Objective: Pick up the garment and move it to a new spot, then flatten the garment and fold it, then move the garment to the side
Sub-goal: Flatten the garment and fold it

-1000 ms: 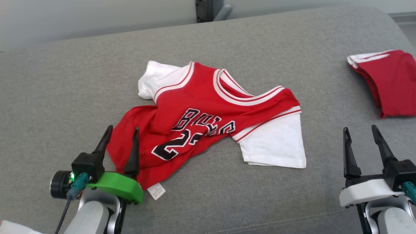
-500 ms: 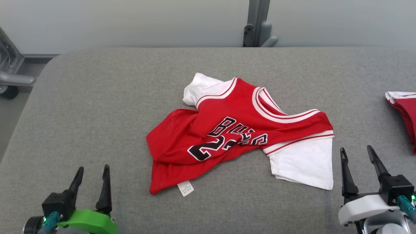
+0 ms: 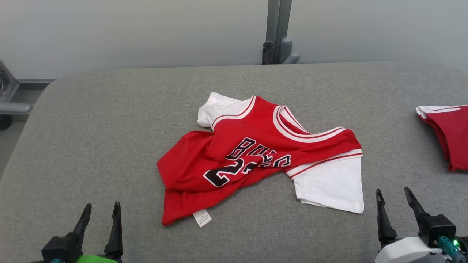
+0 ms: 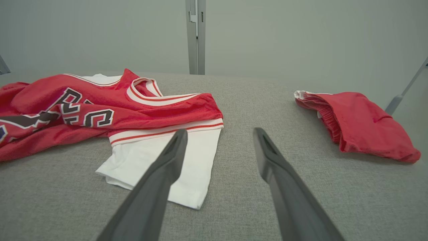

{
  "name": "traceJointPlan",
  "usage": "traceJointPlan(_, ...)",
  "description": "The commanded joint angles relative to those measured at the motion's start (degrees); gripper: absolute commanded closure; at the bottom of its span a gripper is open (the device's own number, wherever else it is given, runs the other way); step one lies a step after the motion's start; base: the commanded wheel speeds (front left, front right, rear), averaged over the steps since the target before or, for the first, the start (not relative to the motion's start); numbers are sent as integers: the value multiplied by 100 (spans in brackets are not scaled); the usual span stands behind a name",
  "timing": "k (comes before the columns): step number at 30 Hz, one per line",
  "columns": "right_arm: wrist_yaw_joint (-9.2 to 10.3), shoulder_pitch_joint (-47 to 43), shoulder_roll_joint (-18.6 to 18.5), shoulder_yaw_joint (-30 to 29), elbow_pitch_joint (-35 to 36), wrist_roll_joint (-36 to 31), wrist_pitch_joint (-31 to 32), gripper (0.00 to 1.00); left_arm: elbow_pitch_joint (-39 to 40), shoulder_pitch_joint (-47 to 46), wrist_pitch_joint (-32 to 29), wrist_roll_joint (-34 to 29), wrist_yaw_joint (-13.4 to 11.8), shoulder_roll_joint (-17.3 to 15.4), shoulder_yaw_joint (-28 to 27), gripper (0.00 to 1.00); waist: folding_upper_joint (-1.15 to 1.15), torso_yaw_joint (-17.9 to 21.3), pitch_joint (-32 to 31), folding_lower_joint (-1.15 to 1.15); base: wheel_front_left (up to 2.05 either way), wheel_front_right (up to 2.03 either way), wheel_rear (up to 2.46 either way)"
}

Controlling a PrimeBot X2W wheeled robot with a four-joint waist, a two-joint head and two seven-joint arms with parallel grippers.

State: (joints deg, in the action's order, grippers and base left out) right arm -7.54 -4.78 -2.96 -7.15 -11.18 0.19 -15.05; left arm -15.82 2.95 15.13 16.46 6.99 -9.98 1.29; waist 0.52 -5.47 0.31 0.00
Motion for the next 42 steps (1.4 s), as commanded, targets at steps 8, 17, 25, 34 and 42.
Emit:
traceJointPlan(8, 12, 43, 1, 42, -38, 122, -17, 0, -104, 69, -1, 2, 46, -3, 168, 0, -52, 123, 51, 0, 0, 0, 0)
traceJointPlan(17, 12, 98, 1, 46, -55, 152, -17, 0, -81, 29, -1, 210, 50, -148, 373, 0, -52, 144, 83, 0, 0, 0, 0)
traceJointPlan(25, 12, 133, 2, 97, -95, 227, -17, 0, -58, 4, 0, 253, 51, -229, 428, 0, -52, 158, 110, 0, 0, 0, 0)
traceJointPlan(34, 12, 486, -79, 388, -376, 525, 451, 0, -181, -147, -123, 500, 52, -381, 911, 0, -52, 243, 214, 0, 0, 0, 0)
traceJointPlan(42, 12, 1078, -348, 726, -323, 701, 2159, 0, -69, -353, -1514, 1440, 46, -586, 1423, 0, -52, 371, 602, 0, 0, 0, 0)
